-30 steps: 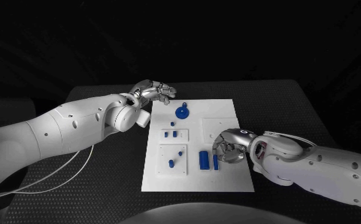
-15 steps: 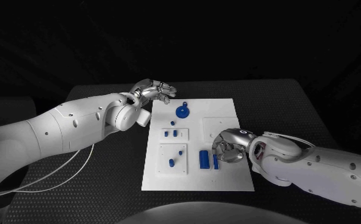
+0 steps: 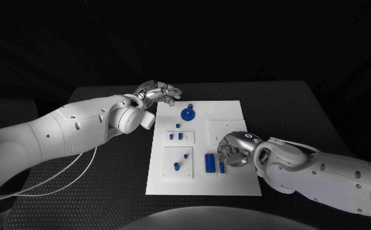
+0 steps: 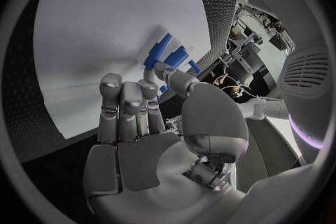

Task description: Assemble the parts on the task board

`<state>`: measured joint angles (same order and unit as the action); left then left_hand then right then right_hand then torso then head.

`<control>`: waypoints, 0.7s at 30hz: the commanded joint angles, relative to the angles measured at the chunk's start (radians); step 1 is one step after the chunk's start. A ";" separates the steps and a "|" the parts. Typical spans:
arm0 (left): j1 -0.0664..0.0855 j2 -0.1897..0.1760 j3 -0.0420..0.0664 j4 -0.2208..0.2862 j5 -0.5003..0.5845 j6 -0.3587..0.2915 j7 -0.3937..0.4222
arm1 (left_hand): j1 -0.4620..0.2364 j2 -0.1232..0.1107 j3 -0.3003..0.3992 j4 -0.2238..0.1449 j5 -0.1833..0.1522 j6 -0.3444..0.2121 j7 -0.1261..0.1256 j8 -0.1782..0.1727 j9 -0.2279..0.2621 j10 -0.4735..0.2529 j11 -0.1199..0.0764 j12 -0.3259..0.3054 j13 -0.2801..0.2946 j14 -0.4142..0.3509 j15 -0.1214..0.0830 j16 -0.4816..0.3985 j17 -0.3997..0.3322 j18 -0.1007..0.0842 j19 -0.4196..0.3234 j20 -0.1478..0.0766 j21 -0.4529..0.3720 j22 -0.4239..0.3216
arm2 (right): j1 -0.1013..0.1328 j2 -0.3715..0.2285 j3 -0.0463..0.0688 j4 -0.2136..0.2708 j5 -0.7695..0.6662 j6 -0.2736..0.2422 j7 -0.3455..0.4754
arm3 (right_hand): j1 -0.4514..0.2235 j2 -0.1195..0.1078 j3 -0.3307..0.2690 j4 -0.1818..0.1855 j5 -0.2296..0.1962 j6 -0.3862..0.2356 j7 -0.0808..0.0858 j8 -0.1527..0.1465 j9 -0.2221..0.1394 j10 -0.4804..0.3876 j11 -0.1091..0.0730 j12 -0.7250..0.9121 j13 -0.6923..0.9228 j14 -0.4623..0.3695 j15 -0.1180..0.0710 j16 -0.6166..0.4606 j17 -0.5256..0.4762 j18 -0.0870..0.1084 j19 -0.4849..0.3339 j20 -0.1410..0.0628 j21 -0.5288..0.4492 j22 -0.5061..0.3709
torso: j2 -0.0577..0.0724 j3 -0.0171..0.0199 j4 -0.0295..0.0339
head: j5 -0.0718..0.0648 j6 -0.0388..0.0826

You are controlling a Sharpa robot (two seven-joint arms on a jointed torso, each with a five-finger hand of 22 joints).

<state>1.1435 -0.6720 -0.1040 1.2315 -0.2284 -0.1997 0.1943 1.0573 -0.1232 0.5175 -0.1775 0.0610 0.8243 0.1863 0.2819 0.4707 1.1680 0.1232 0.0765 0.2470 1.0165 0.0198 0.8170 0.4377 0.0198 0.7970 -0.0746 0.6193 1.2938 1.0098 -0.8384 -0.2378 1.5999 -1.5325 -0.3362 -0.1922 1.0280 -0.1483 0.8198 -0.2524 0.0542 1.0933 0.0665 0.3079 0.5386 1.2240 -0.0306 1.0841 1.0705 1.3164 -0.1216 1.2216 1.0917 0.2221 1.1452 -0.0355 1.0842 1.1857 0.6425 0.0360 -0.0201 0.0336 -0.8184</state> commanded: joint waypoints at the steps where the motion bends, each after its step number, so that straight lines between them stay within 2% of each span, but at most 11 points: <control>1: 0.001 0.000 0.001 0.003 -0.003 0.014 0.005 | -0.001 0.001 0.001 0.005 0.004 -0.008 -0.001 0.007 -0.001 -0.007 0.000 0.002 0.000 0.006 0.002 -0.006 0.001 0.020 0.006 -0.002 -0.007 0.002 | -0.007 0.001 -0.004 0.000 -0.061 -0.009 -0.014 | -0.003 -0.004 -0.005 -0.003 -0.006 0.013 0.005 0.006 0.002 -0.001 -0.008 0.007 0.002 -0.001 -0.010 -0.003 0.001 0.040 0.004 -0.002 0.005 -0.001 | 0.000 -0.0002 0.0003 | 0.000 0.000; 14: 0.001 0.000 0.001 0.003 -0.003 0.015 0.003 | -0.001 0.000 0.002 0.005 0.004 -0.009 -0.001 0.007 -0.001 -0.007 0.000 0.002 0.000 0.005 0.002 -0.006 0.002 0.020 0.006 -0.002 -0.008 0.002 | -0.014 -0.002 -0.004 -0.012 -0.119 -0.023 0.032 | 0.034 -0.027 -0.008 -0.020 -0.006 0.023 0.001 0.016 0.006 0.009 -0.011 0.010 0.006 0.000 -0.013 -0.002 0.001 0.040 0.007 -0.006 0.007 -0.005 | 0.000 -0.0001 0.0001 | 0.001 -0.002; 21: 0.001 0.000 0.000 0.002 -0.003 0.017 0.003 | -0.001 0.000 0.002 0.005 0.003 -0.009 -0.001 0.007 -0.002 -0.007 0.000 0.002 0.000 0.005 0.002 -0.006 0.002 0.020 0.006 -0.002 -0.008 0.002 | -0.014 -0.006 -0.004 -0.032 -0.067 -0.048 0.110 | 0.046 -0.033 -0.016 -0.026 -0.006 0.021 0.003 0.015 0.005 0.010 -0.009 0.007 0.006 -0.001 -0.012 -0.003 0.000 0.040 0.005 -0.006 0.007 -0.005 | -0.001 0.0001 -0.0008 | 0.002 -0.001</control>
<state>1.1435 -0.6733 -0.1040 1.2317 -0.2287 -0.1982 0.1928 1.0573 -0.1232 0.5175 -0.1775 0.0610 0.8243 0.1863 0.2819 0.4708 1.1682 0.1229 0.0765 0.2470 1.0165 0.0198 0.8170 0.4384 0.0291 0.7970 -0.0744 0.6154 1.2946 0.9991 -0.8403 -0.2389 1.5811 -1.6158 -0.3773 -0.1375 1.0626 -0.1831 0.8045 -0.2732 0.0532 1.1059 0.0614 0.3216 0.5430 1.2294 -0.0360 1.0920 1.0757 1.3151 -0.1269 1.2216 1.0916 0.2279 1.1505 -0.0377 1.0880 1.1822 0.6420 0.0358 -0.0203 0.0351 -0.8195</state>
